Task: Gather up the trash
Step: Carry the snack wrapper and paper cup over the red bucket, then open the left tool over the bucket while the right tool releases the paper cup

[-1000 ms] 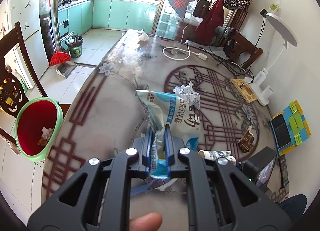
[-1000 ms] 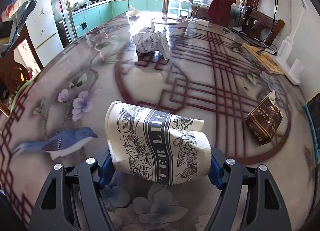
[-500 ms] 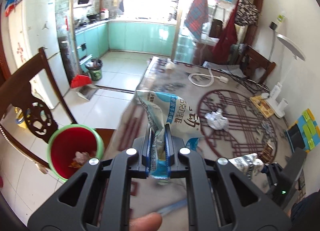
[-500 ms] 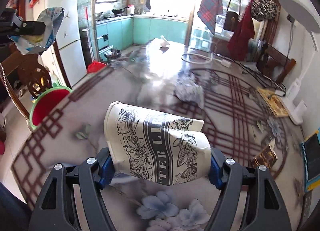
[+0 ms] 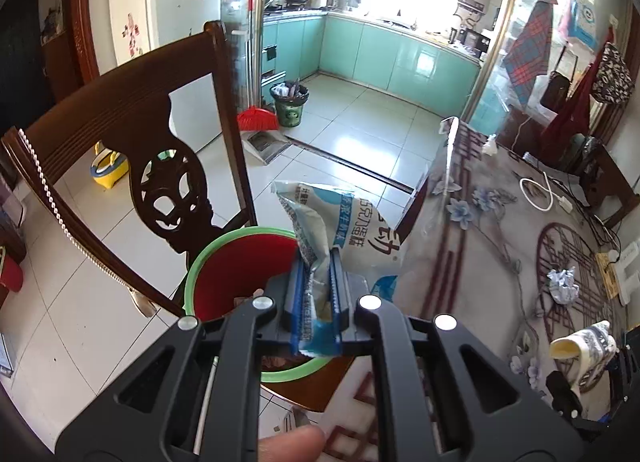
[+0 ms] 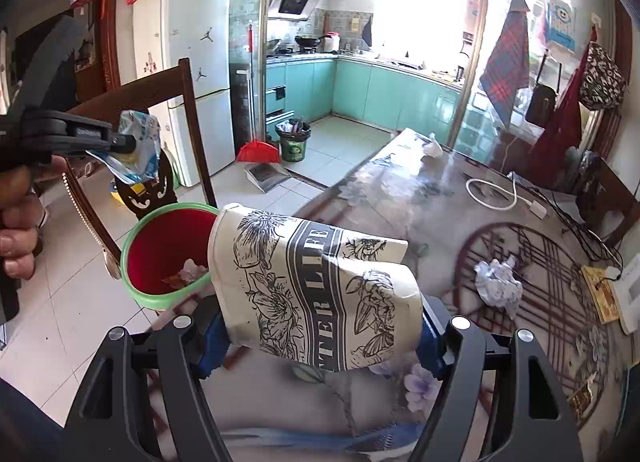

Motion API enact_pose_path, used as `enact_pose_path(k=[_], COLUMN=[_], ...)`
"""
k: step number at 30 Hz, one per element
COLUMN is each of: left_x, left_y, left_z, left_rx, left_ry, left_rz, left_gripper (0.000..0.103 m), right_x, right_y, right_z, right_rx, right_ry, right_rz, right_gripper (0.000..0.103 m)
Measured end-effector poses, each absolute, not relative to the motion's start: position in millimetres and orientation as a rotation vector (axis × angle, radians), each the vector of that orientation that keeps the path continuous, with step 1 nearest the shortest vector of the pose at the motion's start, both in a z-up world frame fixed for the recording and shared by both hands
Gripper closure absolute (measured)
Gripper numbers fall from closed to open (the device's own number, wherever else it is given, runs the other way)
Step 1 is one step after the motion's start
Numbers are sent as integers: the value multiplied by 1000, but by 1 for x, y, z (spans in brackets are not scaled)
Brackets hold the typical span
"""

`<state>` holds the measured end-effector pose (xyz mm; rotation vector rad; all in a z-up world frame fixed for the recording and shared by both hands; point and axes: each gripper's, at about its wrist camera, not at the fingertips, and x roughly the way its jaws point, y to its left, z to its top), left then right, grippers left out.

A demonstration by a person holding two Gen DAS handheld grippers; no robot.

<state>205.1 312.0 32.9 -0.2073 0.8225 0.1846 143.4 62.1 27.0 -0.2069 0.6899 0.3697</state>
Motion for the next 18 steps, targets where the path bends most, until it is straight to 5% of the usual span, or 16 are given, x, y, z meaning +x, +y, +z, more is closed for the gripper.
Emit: enact_pose_path(k=[13,18], left_x=[241,244], left_y=[364,370], left_z=[-52,-58], left_rx=[-209,-225], left_ry=[994,1008], left_rz=[265,268], left_gripper=[90,50], right_x=[172,184], right_y=[145,158], right_z=[28,22], right_rx=[-254,-256], right_ry=[692,707], right_rz=[468,482], right_gripper=[31,31])
